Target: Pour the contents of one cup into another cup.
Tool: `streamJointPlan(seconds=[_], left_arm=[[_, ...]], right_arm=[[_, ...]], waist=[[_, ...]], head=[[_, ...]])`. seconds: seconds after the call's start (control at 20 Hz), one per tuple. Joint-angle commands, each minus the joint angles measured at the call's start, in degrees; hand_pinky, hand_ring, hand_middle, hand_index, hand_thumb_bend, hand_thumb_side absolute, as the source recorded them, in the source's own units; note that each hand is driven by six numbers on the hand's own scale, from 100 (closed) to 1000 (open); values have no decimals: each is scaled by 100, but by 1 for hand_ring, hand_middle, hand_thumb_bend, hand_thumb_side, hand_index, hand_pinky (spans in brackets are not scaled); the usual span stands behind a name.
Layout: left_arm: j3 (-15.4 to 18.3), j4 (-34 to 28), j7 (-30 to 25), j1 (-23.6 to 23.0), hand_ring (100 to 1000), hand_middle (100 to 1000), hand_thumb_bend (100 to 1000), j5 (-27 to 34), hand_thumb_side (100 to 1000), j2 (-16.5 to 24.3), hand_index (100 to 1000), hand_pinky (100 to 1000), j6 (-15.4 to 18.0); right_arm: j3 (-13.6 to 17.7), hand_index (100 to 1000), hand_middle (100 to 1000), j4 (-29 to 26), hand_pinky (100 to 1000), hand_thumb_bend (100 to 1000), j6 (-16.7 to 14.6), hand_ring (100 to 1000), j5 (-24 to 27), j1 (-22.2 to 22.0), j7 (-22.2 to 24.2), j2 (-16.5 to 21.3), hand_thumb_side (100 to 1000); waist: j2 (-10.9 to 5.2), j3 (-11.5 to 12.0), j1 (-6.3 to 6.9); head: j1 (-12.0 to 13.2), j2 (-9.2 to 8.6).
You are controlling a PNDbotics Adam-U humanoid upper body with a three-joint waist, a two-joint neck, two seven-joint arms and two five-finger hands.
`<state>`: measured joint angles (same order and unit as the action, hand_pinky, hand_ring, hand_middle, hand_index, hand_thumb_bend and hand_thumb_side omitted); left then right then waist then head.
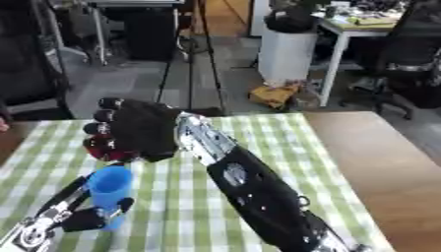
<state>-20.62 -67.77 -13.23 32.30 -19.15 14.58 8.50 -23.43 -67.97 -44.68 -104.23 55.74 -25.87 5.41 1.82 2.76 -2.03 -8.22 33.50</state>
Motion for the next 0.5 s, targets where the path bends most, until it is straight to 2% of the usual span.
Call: streamJointPlan(seconds=[0.05, 0.5], left_arm=[[59, -53, 22, 75, 535, 608, 216, -11, 526, 29, 742, 461, 11], [52, -56, 15, 70, 535, 608, 215, -8, 526, 29, 742, 461, 14]], right_arm=[[-3, 723, 546, -119, 653, 216, -238, 545, 18, 151, -219, 120, 149], [-47, 722, 545, -22, 656, 213, -243, 546, -175, 154, -311, 141, 145]], waist=[[-81, 1, 14], [-84, 12, 9]], head=[[-22, 39], [-29, 41]])
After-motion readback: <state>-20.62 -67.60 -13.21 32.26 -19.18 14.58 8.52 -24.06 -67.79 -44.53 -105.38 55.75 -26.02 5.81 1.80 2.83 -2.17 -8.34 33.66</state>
